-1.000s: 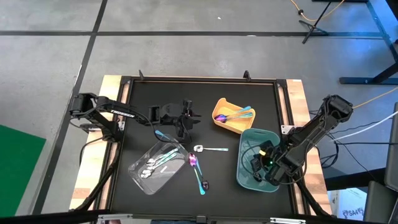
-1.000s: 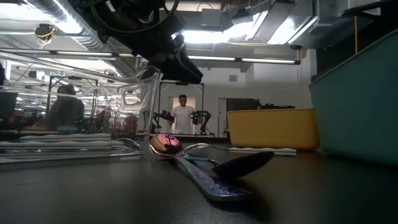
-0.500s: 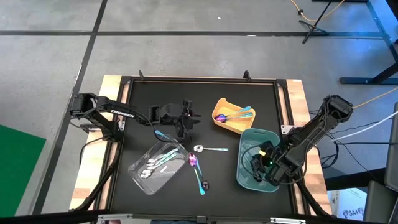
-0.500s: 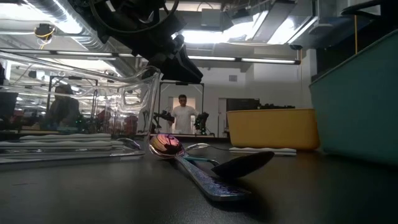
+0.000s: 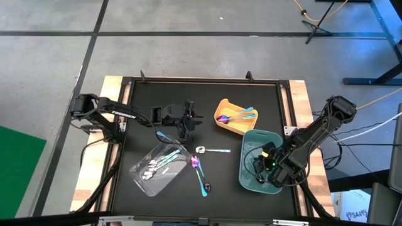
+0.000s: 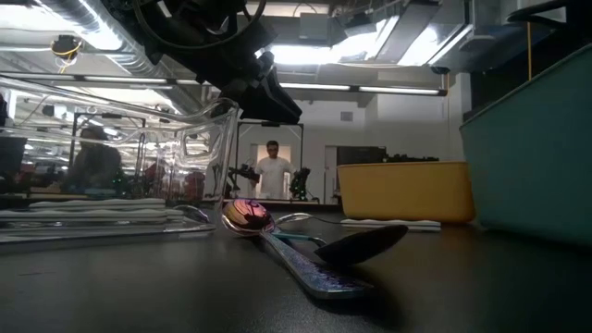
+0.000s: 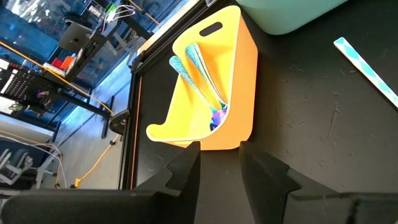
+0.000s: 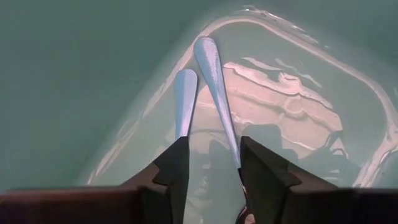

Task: Sort silverware by color (type)
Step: Put the white patterned spoon into the transparent bin

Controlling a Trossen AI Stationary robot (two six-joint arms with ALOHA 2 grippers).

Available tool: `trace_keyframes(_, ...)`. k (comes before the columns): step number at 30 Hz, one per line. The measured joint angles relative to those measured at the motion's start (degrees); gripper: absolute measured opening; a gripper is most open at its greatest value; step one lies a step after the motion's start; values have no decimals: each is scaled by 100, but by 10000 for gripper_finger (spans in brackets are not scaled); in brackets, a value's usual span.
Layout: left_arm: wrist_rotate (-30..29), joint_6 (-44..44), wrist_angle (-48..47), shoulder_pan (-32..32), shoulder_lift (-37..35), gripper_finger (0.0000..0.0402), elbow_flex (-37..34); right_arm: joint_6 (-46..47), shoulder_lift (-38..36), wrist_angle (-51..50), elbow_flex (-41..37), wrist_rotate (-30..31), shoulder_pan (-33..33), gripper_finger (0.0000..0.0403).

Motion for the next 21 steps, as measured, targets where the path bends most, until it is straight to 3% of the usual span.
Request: trace_keyframes(21,0,-5,1,-2,0,106,0,47,-77,-4,0,-303,-1,131)
